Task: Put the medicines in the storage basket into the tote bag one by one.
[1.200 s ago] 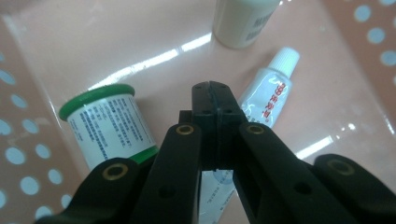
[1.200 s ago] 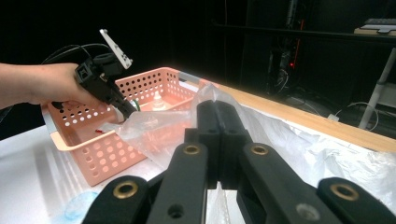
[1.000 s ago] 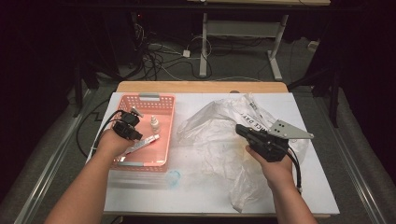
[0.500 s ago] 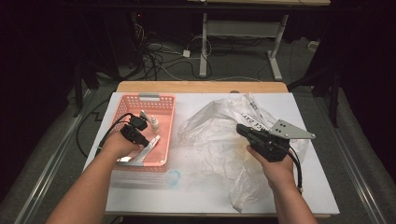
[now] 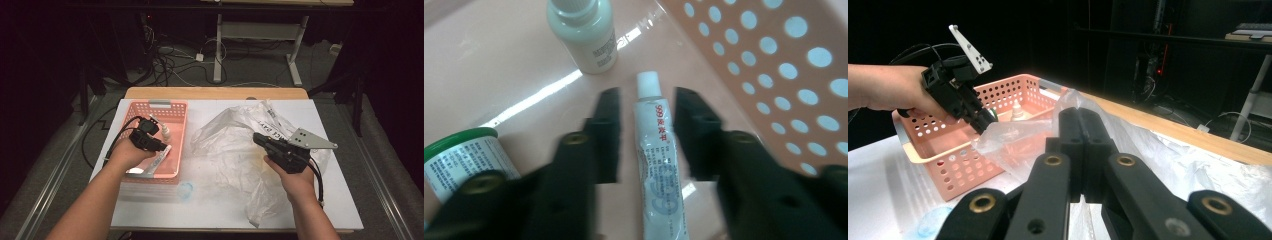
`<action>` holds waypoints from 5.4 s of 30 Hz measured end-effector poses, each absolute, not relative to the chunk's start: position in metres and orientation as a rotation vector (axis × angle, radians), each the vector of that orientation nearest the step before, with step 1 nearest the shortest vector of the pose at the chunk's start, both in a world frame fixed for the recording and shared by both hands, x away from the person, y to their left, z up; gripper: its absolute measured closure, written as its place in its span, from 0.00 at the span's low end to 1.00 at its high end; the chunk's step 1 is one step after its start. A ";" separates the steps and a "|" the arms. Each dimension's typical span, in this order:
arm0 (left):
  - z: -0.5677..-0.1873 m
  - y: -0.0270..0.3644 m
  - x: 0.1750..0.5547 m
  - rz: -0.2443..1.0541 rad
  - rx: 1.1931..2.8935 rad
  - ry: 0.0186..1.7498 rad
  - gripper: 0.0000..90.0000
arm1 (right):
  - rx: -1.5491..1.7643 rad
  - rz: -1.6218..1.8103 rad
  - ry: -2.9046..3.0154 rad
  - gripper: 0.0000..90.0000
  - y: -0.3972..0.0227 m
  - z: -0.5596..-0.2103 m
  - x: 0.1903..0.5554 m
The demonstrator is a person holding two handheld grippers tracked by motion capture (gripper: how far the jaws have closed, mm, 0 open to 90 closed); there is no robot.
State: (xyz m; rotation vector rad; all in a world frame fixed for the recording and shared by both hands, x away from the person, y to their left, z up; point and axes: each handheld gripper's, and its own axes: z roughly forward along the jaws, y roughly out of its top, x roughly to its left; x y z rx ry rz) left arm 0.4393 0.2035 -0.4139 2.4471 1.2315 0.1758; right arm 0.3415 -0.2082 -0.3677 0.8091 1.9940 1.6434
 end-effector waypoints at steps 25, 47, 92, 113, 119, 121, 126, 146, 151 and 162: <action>-0.440 0.192 0.447 0.023 2.635 1.314 0.54 | 0.813 1.654 1.986 1.00 -0.211 -0.365 0.339; -0.441 0.189 0.446 0.026 2.655 1.239 0.72 | 0.827 1.645 1.993 1.00 -0.212 -0.368 0.339; -0.423 0.202 0.428 0.209 2.409 1.069 0.73 | 0.829 1.646 1.972 1.00 -0.217 -0.365 0.337; -0.411 0.212 0.413 0.357 2.216 0.999 0.73 | 0.829 1.644 1.972 1.00 -0.217 -0.366 0.338; -0.404 0.215 0.404 0.404 2.136 0.986 0.73 | 0.826 1.643 1.973 1.00 -0.217 -0.366 0.338; -0.402 0.216 0.402 0.420 2.113 0.985 0.73 | 0.826 1.643 1.974 1.00 -0.217 -0.366 0.337; -0.394 0.216 0.397 0.415 2.044 0.970 0.73 | 0.832 1.645 1.971 1.00 -0.217 -0.366 0.337; -0.367 0.186 0.370 0.401 2.009 0.867 0.73 | 0.829 1.647 1.971 1.00 -0.218 -0.365 0.337; -0.361 0.174 0.362 0.388 2.009 0.823 0.73 | 0.829 1.647 1.967 1.00 -0.219 -0.365 0.337; -0.357 0.144 0.347 0.350 2.004 0.725 0.73 | 0.827 1.652 1.958 1.00 -0.220 -0.362 0.336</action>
